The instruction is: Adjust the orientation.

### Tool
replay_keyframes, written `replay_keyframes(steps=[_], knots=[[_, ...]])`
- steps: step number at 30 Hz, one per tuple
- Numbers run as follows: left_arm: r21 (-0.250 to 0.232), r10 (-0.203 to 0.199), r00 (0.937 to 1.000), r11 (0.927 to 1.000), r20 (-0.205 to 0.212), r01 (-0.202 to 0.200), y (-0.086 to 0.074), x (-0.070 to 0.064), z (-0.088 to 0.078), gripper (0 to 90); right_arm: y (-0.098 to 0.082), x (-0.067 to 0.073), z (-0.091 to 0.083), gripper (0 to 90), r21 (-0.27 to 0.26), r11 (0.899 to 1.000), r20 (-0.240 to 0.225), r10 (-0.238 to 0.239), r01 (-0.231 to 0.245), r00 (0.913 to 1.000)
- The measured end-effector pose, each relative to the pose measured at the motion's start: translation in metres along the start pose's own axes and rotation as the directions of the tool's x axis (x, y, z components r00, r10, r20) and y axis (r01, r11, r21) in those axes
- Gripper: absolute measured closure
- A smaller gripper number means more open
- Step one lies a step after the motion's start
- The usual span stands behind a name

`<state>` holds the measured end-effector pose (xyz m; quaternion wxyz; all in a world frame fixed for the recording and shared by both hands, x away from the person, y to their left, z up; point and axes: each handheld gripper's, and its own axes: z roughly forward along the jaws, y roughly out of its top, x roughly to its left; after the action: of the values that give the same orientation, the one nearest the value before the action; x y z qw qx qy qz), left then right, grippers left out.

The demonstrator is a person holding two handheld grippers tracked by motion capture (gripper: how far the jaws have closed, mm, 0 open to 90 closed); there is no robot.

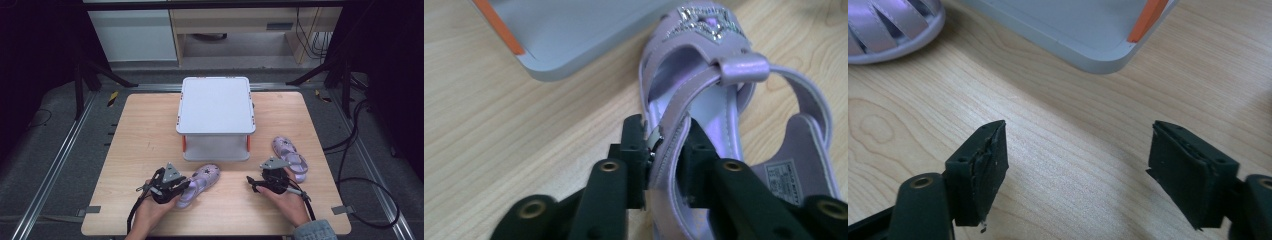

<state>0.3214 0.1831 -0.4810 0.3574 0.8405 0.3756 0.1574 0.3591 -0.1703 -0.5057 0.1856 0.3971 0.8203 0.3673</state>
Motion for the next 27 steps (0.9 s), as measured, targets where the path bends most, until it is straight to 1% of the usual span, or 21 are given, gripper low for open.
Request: replay_keyframes(steps=[1,2,3,4,6,7,8,9,11,12,13,14,15,16,19,22,23,24,27], knots=[[0.0,0.0,1.0,1.0,0.0,0.0,0.0,0.0,0.0,76.7,0.001,0.0,-0.002,26.9,-0.004,1.0,0.0,0.003,-0.003,1.0],[-0.004,-0.013,0.9999,0.9999,-0.005,0.013,0.001,-0.001,-0.001,77.5,0.002,-0.001,-0.004,30.1,-0.013,1.0,0.002,0.006,-0.006,1.0],[-0.01,-0.017,0.9998,0.9998,-0.007,0.017,0.002,-0.002,-0.002,77.7,0.003,-0.001,-0.006,31.7,-0.016,1.0,-0.001,0.016,-0.016,0.9999],[-0.012,-0.016,0.9998,0.9998,-0.014,0.016,0.003,-0.002,-0.003,77.7,0.004,-0.001,-0.009,33.6,-0.017,1.0,-0.002,0.017,-0.017,0.9999],[-0.031,-0.026,0.9995,0.9992,-0.018,0.026,0.005,-0.002,-0.005,77.9,0.008,-0.002,-0.014,40.3,-0.029,0.999,-0.005,0.014,-0.014,0.9999],[-0.031,-0.026,0.9995,0.9992,-0.018,0.026,0.005,-0.002,-0.005,78.1,0.008,-0.002,-0.014,40.3,-0.029,0.999,-0.005,0.014,-0.014,0.9999],[-0.048,-0.037,0.9992,0.9982,-0.014,0.036,0.007,-0.002,-0.007,78.1,0.011,-0.003,-0.018,44.5,-0.041,0.999,-0.012,0.008,-0.009,0.9999],[-0.063,-0.05,0.9987,0.9968,-0.012,0.049,0.01,-0.001,-0.01,78.3,0.017,-0.004,-0.026,52.5,-0.064,0.998,-0.014,0.0,-0.001,0.9999],[-0.077,-0.053,0.9985,0.9957,-0.018,0.051,0.016,0.0,-0.013,78.4,0.022,-0.004,-0.033,57.9,-0.079,0.997,-0.023,-0.007,0.005,0.9997],[-0.077,-0.053,0.9985,0.9957,-0.018,0.051,0.016,0.0,-0.013,78.4,0.026,-0.004,-0.037,61.8,-0.094,0.996,-0.026,-0.016,0.013,0.9995],[-0.088,-0.061,0.9979,0.9944,-0.023,0.059,0.019,0.001,-0.014,78.4,0.029,-0.004,-0.041,65.3,-0.103,0.995,-0.029,-0.022,0.018,0.9993],[-0.088,-0.064,0.9977,0.9942,-0.023,0.061,0.021,0.003,-0.015,78.4,0.032,-0.005,-0.043,67.7,-0.11,0.994,-0.031,-0.024,0.021,0.9992],[-0.088,-0.064,0.9977,0.9942,-0.023,0.061,0.021,0.003,-0.015,78.4,0.032,-0.005,-0.043,67.7,-0.11,0.994,-0.031,-0.024,0.021,0.9992],[-0.096,-0.079,0.9966,0.9925,-0.024,0.076,0.026,0.007,-0.015,78.4,0.039,-0.007,-0.05,73.2,-0.122,0.992,-0.035,-0.026,0.021,0.999],[-0.104,-0.094,0.995,0.9905,-0.036,0.089,0.031,0.011,-0.016,78.4,0.047,-0.01,-0.057,78.5,-0.135,0.99,-0.04,-0.036,0.03,0.9985],[-0.106,-0.102,0.9938,0.9896,-0.044,0.097,0.035,0.014,-0.015,78.4,0.055,-0.012,-0.064,81.7,-0.151,0.988,-0.052,-0.028,0.02,0.9983],[-0.108,-0.107,0.9931,0.9889,-0.047,0.102,0.036,0.015,-0.015,78.4,0.059,-0.013,-0.067,82.7,-0.159,0.987,-0.055,-0.03,0.021,0.998],[-0.111,-0.113,0.992,0.9881,-0.056,0.106,0.039,0.016,-0.013,78.4,0.068,-0.014,-0.072,84.7,-0.17,0.985,-0.055,-0.035,0.025,0.9979],[-0.115,-0.112,0.9912,0.988,-0.071,0.104,0.044,0.016,-0.01,78.4,0.081,-0.015,-0.078,86.6,-0.188,0.981,-0.057,-0.045,0.034,0.9974]])
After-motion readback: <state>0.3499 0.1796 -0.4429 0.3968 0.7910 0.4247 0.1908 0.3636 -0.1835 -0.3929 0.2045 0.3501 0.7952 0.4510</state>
